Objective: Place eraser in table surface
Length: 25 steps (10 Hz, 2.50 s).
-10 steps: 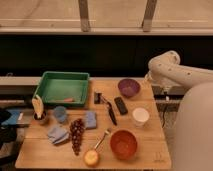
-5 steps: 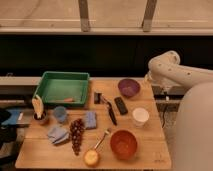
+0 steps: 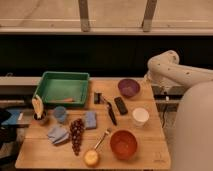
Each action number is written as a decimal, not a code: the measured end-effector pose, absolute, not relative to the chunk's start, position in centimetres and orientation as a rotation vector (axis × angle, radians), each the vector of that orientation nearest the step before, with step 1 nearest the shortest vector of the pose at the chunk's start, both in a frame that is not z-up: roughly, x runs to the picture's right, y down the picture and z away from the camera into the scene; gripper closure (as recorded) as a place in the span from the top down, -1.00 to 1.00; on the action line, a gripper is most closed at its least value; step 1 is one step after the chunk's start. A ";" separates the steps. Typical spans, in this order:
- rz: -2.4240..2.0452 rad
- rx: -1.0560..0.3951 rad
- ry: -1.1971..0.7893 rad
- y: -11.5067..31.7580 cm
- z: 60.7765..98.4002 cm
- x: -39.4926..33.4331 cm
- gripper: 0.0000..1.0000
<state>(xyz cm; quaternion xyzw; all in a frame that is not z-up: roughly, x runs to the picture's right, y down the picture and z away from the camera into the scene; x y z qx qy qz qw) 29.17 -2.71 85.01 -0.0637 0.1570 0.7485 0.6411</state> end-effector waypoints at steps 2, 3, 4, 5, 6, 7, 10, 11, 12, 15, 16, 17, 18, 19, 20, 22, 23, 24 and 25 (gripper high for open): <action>1.621 -0.203 0.338 -2.3 85.1 25.0 0.33; 1.579 -0.240 0.323 -1.5 84.8 22.6 0.33; 1.540 -0.276 0.312 -0.4 84.3 20.8 0.33; 1.513 -0.307 0.307 0.5 84.0 19.6 0.33; 1.469 -0.361 0.303 2.2 83.9 17.5 0.33; 1.423 -0.414 0.301 3.9 84.3 15.5 0.33; 1.330 -0.477 0.290 7.1 84.0 12.5 0.33; 1.330 -0.475 0.289 7.1 84.0 12.5 0.33; 1.331 -0.475 0.290 7.1 84.0 12.6 0.33; 1.334 -0.498 0.294 7.1 84.8 12.4 0.33; 1.339 -0.518 0.297 7.5 85.8 12.6 0.33; 1.350 -0.545 0.303 8.2 87.3 13.0 0.33; 1.357 -0.566 0.306 8.6 88.5 13.2 0.33; 1.364 -0.594 0.312 9.1 89.6 13.4 0.33; 1.367 -0.615 0.316 9.5 90.2 13.5 0.33; 1.374 -0.647 0.319 10.1 91.0 13.5 0.33; 1.377 -0.658 0.318 10.3 91.3 13.5 0.33; 1.377 -0.666 0.319 10.5 91.5 13.4 0.26; 1.376 -0.672 0.321 10.8 91.6 13.3 0.09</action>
